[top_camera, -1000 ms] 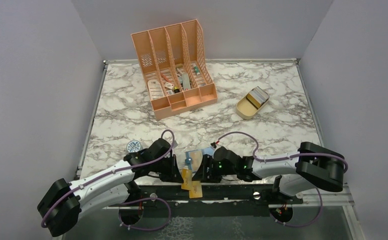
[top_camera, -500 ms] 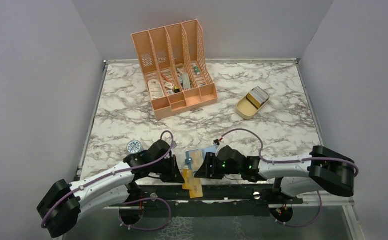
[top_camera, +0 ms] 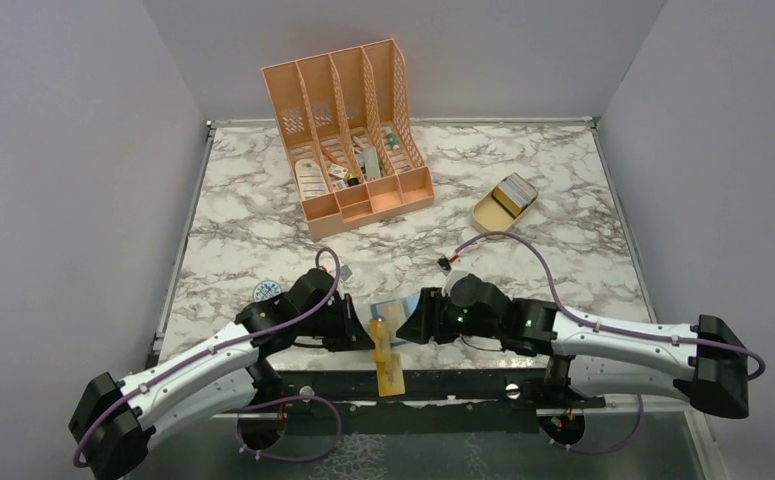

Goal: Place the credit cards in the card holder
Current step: Adjust the credit card at the center of the board, then move the credit card to the center of the board.

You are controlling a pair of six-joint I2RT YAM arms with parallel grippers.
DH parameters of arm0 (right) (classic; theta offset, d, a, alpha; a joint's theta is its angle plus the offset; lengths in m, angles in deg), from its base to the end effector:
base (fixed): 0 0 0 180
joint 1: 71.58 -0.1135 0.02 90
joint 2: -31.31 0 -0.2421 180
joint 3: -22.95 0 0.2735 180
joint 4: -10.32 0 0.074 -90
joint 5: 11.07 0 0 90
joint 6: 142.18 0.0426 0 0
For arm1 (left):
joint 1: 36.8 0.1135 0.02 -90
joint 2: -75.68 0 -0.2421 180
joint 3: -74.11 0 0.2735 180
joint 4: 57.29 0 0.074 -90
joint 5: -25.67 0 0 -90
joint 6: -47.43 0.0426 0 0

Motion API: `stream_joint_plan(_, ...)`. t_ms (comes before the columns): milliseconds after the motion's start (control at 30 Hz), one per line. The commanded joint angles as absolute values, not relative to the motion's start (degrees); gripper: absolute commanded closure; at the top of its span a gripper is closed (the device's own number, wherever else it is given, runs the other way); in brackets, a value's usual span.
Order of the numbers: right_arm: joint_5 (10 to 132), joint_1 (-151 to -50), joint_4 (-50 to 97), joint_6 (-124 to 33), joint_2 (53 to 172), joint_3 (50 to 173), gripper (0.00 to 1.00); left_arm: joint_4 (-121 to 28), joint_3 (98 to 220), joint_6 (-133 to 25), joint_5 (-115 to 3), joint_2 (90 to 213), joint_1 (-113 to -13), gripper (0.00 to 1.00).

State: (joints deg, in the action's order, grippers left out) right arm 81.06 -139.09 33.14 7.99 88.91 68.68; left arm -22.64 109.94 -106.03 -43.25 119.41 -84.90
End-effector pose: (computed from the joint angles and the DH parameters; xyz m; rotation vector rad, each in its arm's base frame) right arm 0.0985 0.2339 0.1953 -0.1330 2.4467 1.1323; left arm 0.1220 -0.1589 0.1663 -0.1413 2.6910 -1.2570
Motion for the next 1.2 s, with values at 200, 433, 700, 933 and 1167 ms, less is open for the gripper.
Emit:
stream_joint_plan(200,72.4,-139.2,38.1,9.6,95.4,68.0,0.5,0.6,119.7,-100.6,-42.9,124.3,-85.0,1.0)
stream_joint_plan(433,70.0,-139.1,35.5,7.6,95.7,65.4,0.5,3.1,113.0,-99.3,-33.3,122.0,-85.0,1.0)
stream_joint_plan(700,69.2,-139.2,32.0,7.2,93.8,61.4,0.5,4.1,109.1,-98.1,-28.7,120.2,-85.0,1.0)
stream_joint_plan(933,67.3,-139.1,27.7,7.2,96.8,60.3,0.5,-0.8,108.4,-99.1,-27.8,121.4,-85.0,1.0)
stream_joint_plan(1167,67.7,-139.2,24.7,9.7,101.4,59.9,0.5,-4.8,107.1,-99.6,-28.8,123.5,-85.0,1.0)
